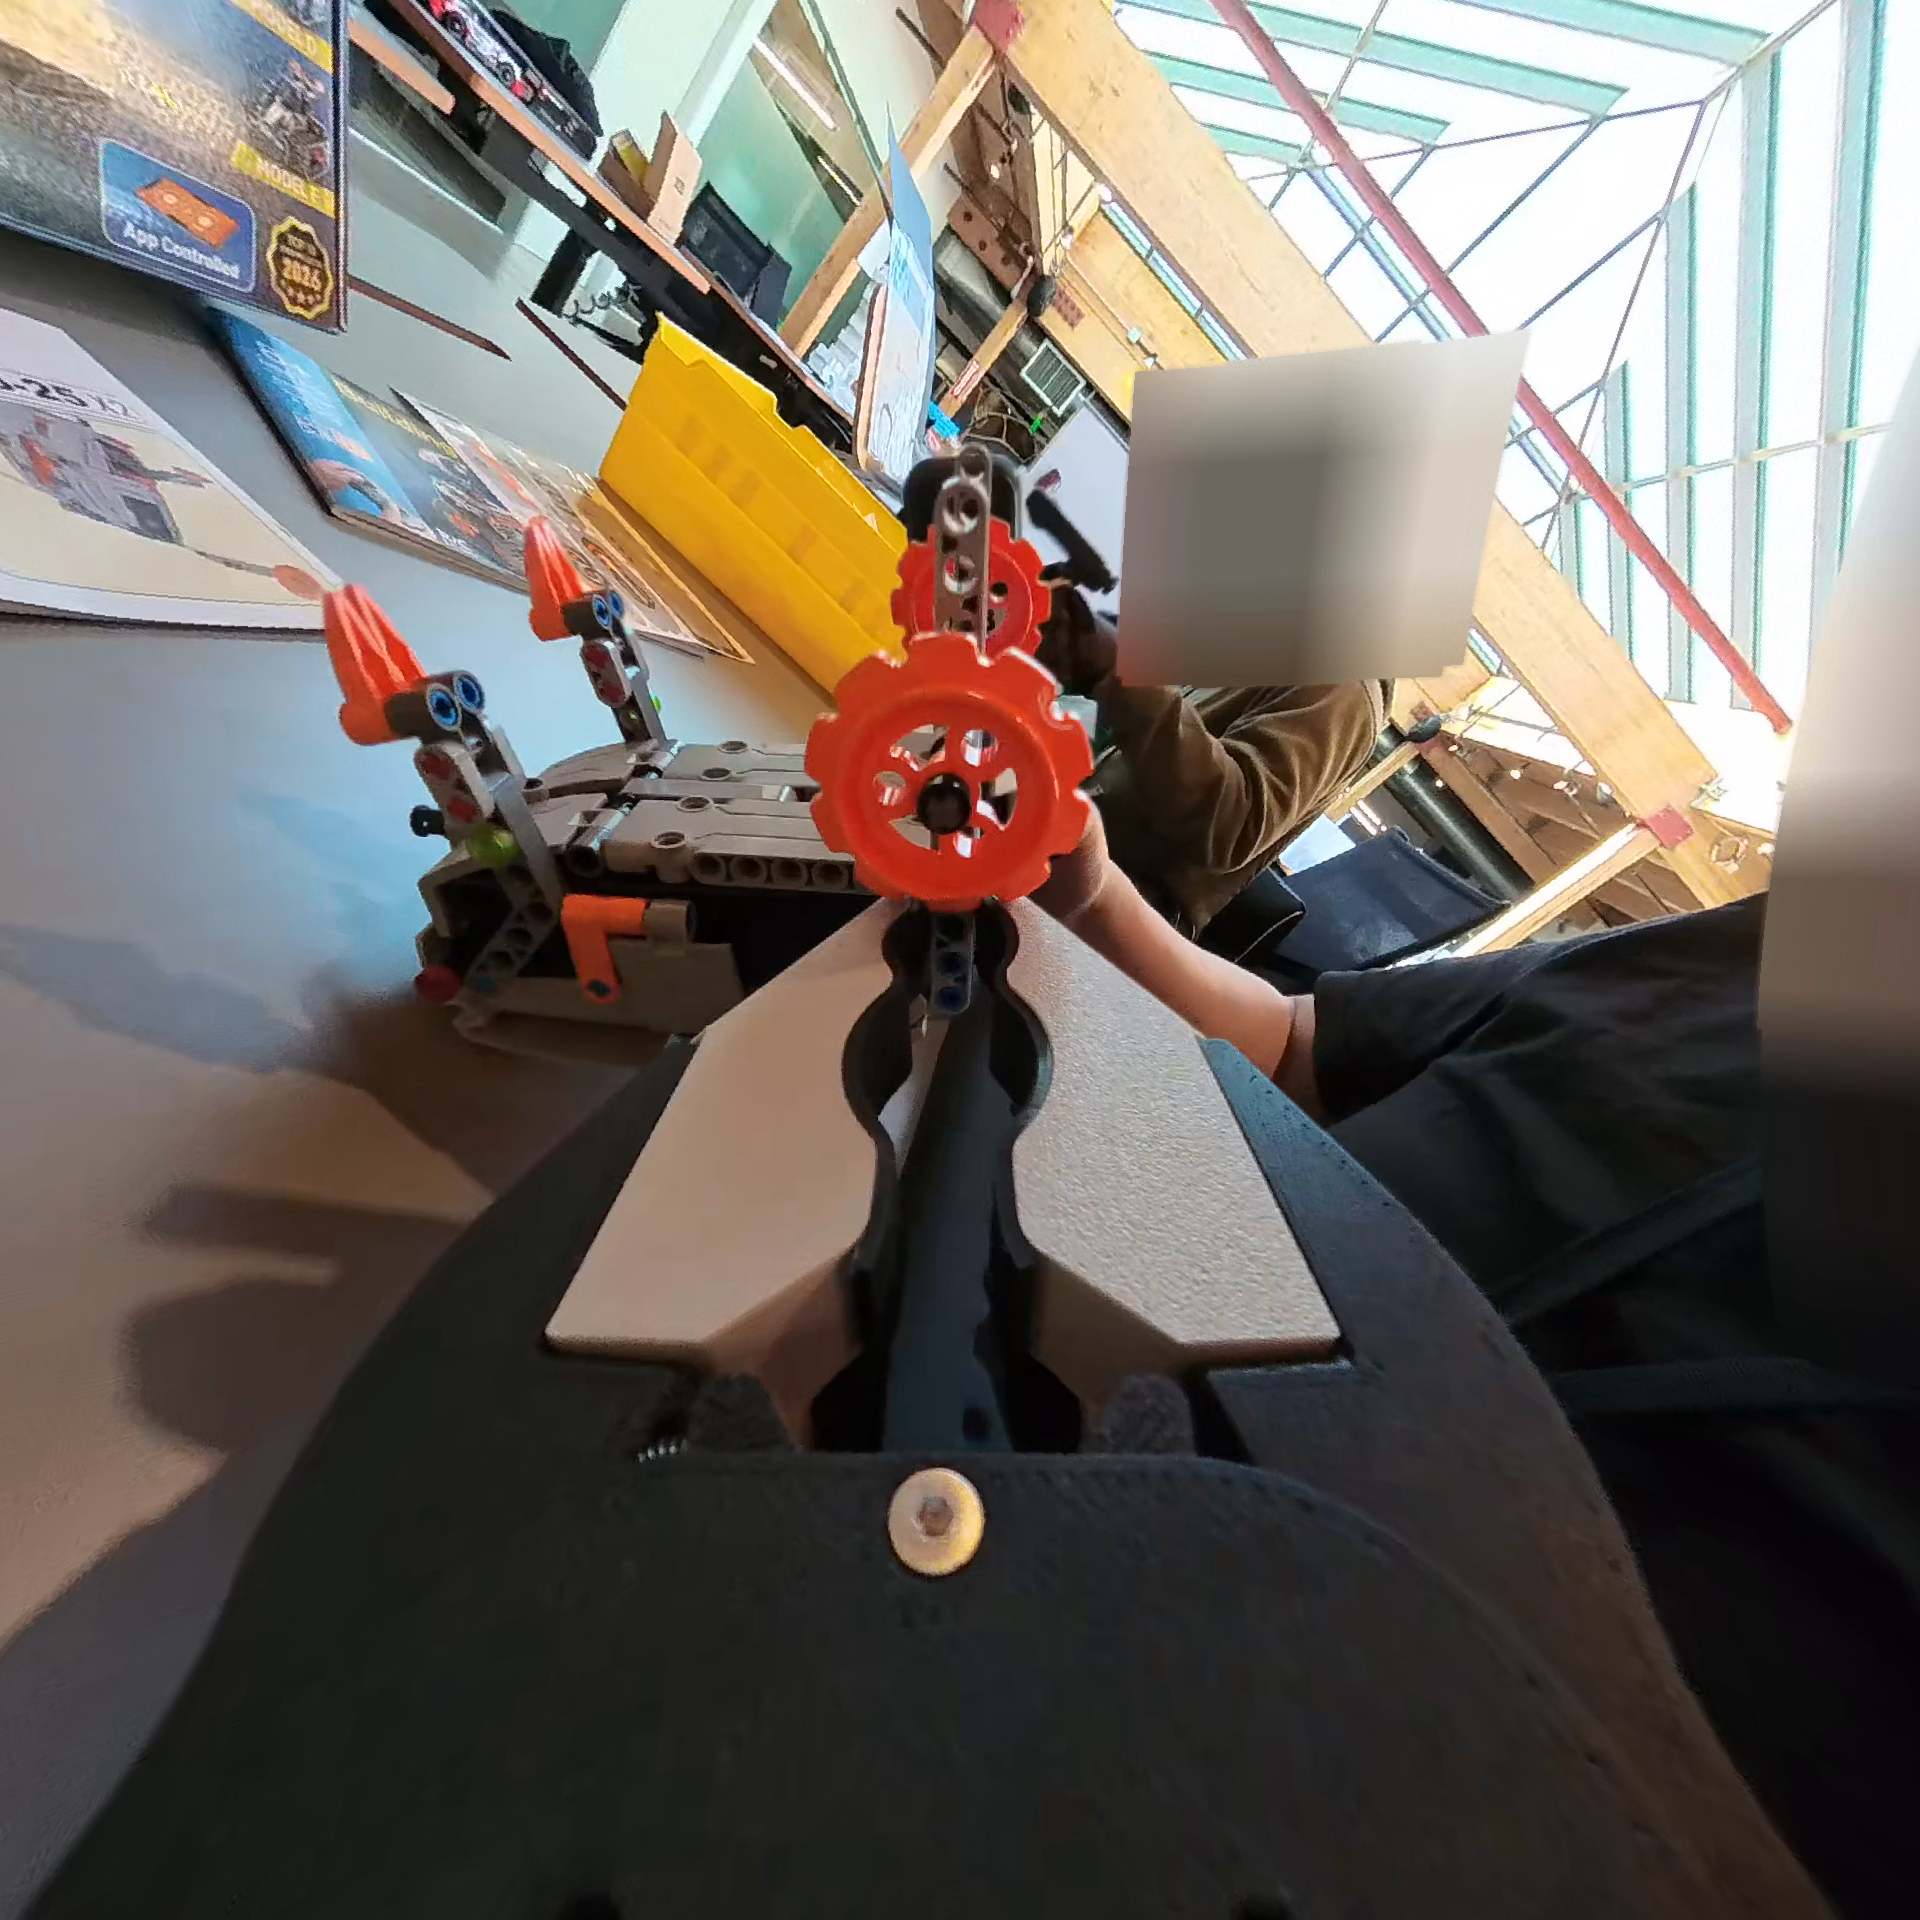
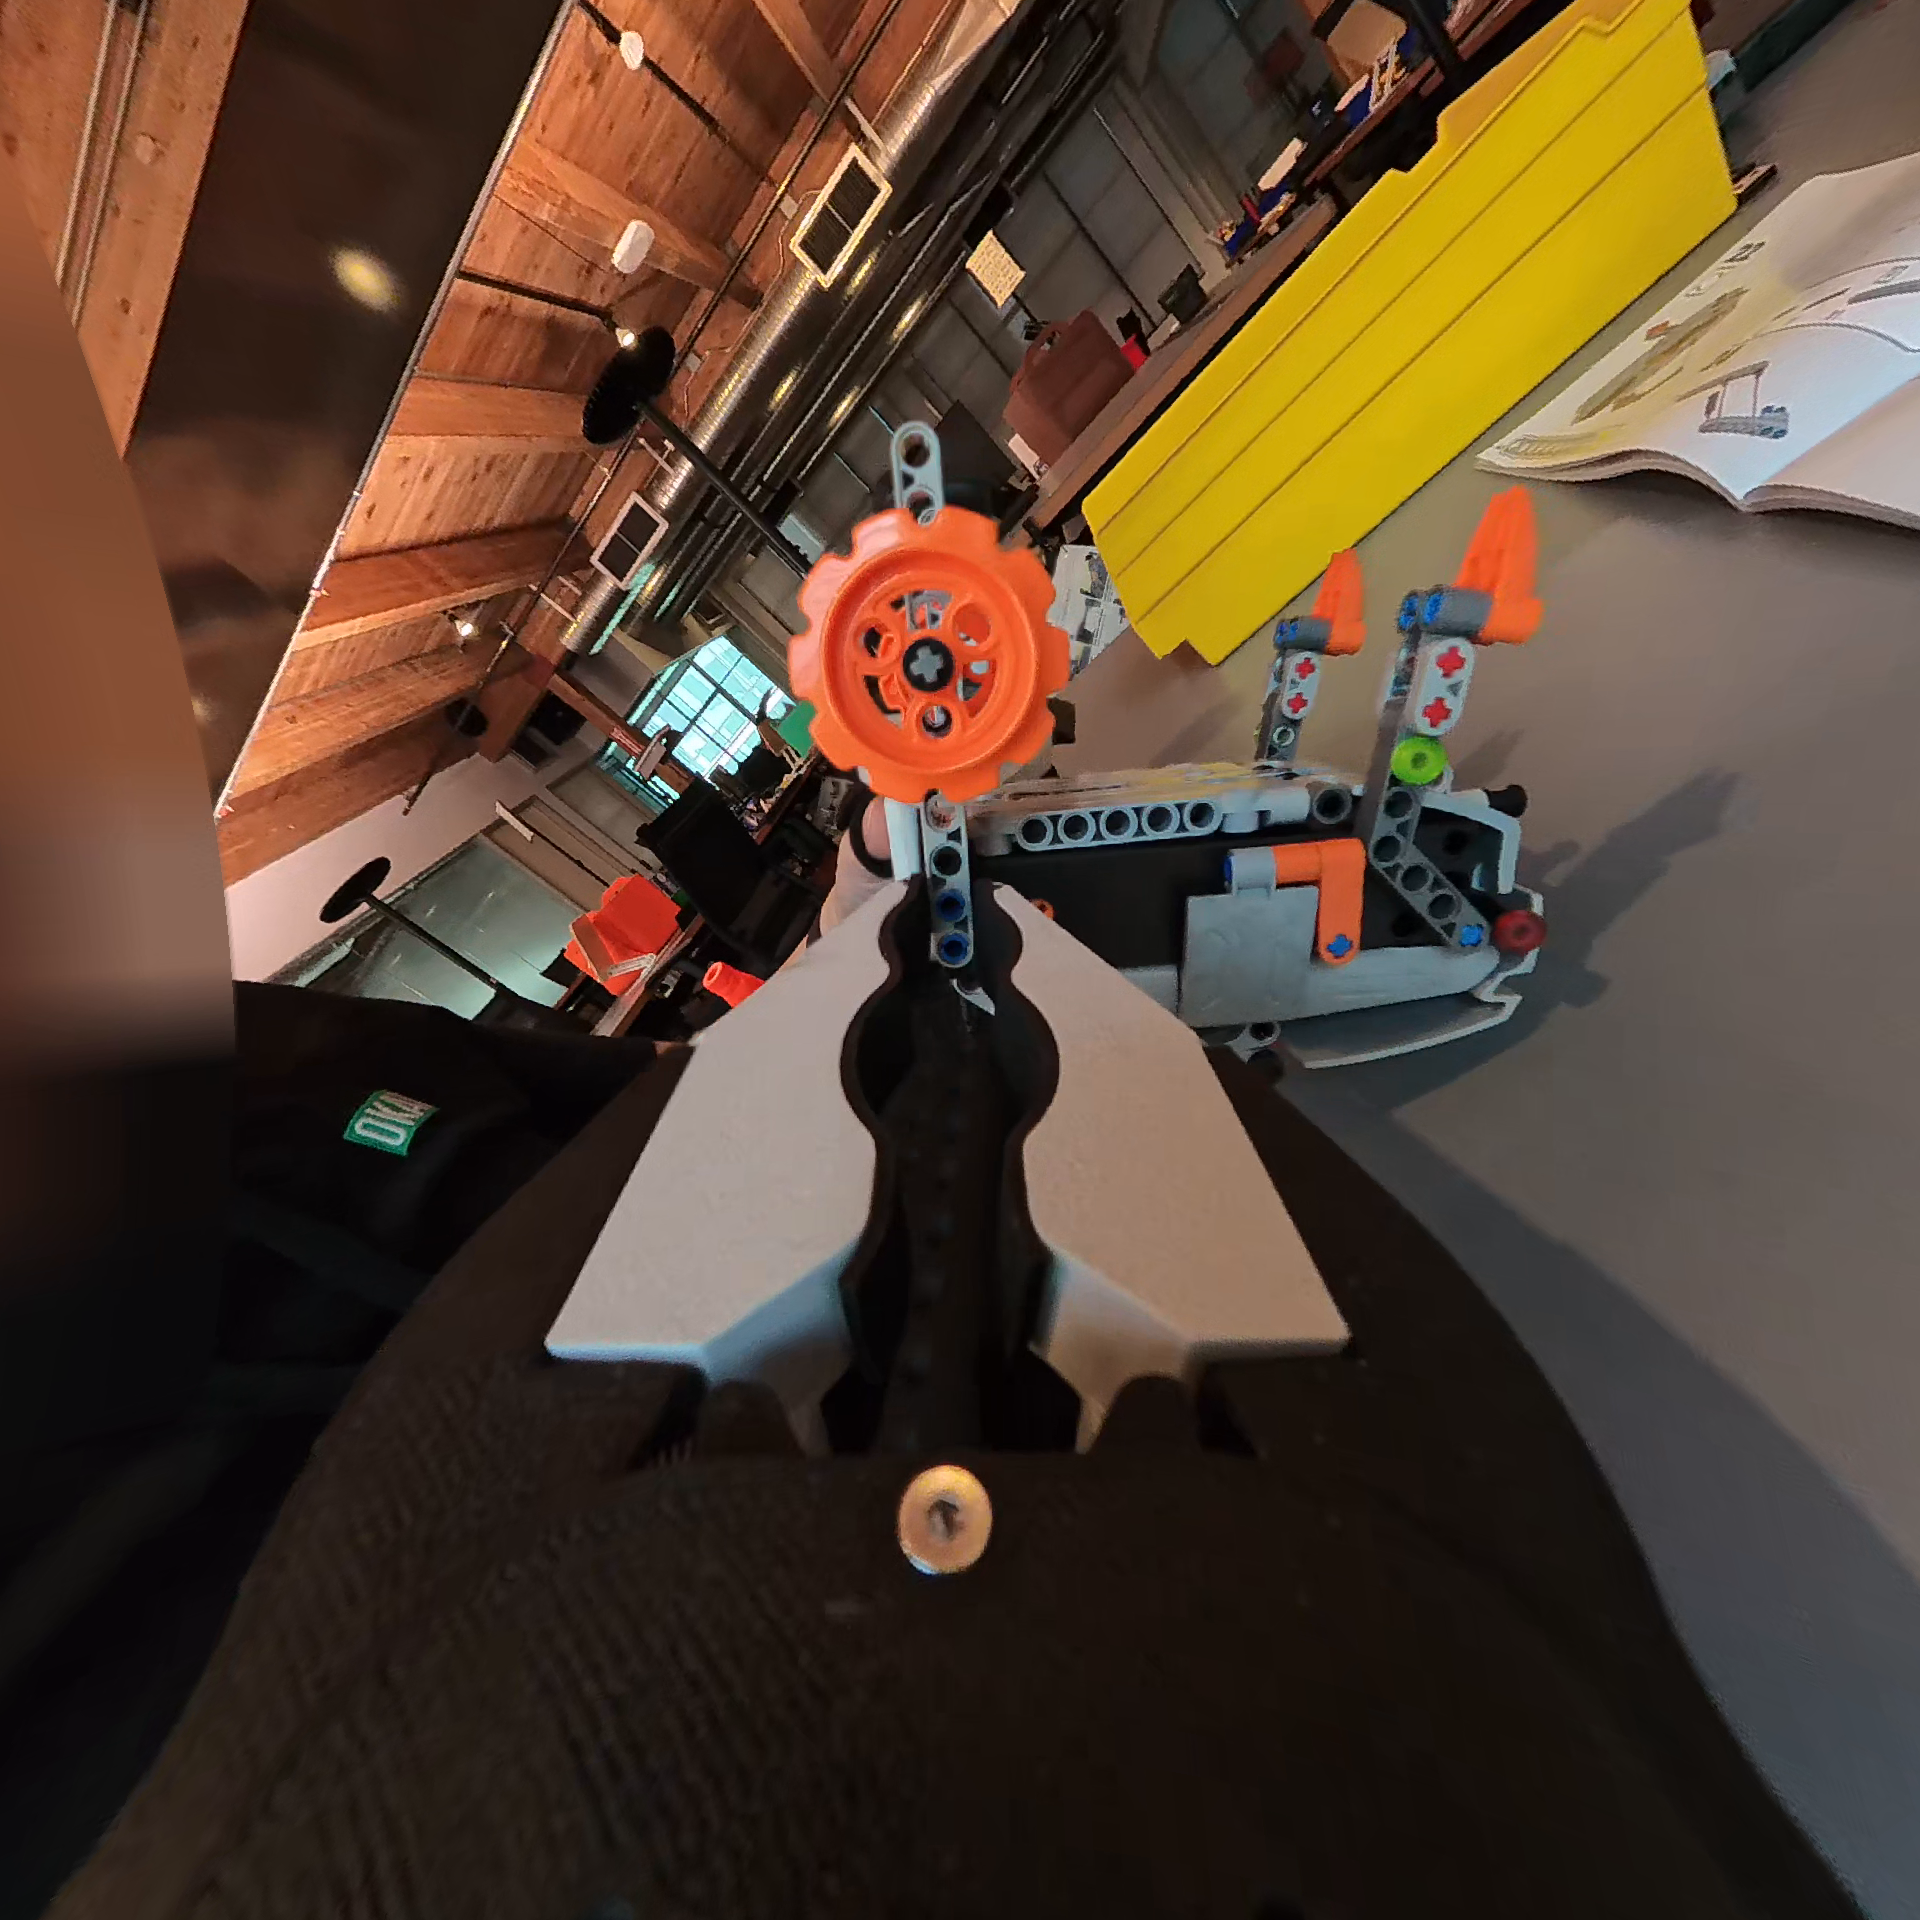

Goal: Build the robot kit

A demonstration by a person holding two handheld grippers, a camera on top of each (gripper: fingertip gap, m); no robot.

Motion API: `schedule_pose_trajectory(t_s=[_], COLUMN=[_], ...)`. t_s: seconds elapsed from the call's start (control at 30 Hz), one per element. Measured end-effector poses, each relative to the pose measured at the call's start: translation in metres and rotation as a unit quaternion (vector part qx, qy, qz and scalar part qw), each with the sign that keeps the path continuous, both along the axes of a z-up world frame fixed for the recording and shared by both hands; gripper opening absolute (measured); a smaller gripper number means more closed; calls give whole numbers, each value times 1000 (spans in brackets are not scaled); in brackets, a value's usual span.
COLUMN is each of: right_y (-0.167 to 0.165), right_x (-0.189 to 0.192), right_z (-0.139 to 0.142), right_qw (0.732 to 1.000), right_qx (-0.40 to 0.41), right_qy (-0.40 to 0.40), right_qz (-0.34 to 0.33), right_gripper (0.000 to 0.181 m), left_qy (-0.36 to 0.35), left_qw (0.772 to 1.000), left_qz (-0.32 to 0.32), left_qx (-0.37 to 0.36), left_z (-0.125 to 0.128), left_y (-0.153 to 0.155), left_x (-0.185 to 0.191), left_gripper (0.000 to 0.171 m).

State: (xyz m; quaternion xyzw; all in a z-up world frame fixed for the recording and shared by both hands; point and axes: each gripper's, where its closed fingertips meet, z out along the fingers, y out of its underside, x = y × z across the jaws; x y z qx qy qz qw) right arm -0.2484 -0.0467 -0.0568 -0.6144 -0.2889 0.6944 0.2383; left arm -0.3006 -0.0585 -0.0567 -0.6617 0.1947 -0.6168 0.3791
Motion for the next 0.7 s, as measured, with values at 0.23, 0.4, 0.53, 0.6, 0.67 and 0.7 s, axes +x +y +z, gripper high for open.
schedule_pose_trajectory(t_s=[0.23, 0.4, 0.53, 0.6, 0.67, 0.7], right_y=[4, 8, 10, 11, 10, 9], right_x=[2, 8, 10, 10, 10, 10], right_z=[0, 2, 2, 2, 0, -1], right_qw=[1000, 1000, 999, 999, 999, 1000], right_qx=[-12, -12, -22, -28, -27, -21], right_qy=[9, 13, 18, 21, 16, 12], right_qz=[-4, -13, -20, -16, -14, -12], right_gripper=[8, 8, 7, 8, 8, 8], left_qy=[4, -2, -13, -11, -2, 1], left_qw=[1000, 1000, 1000, 1000, 1000, 1000], left_qz=[-4, -5, -5, -8, -9, -7], left_qx=[2, -4, -7, -5, 0, 1], left_z=[1, 5, 7, 7, 4, 3], left_y=[1, 5, 9, 9, 7, 7], left_x=[2, 8, 11, 11, 12, 11], left_gripper=[6, 6, 6, 6, 6, 6])
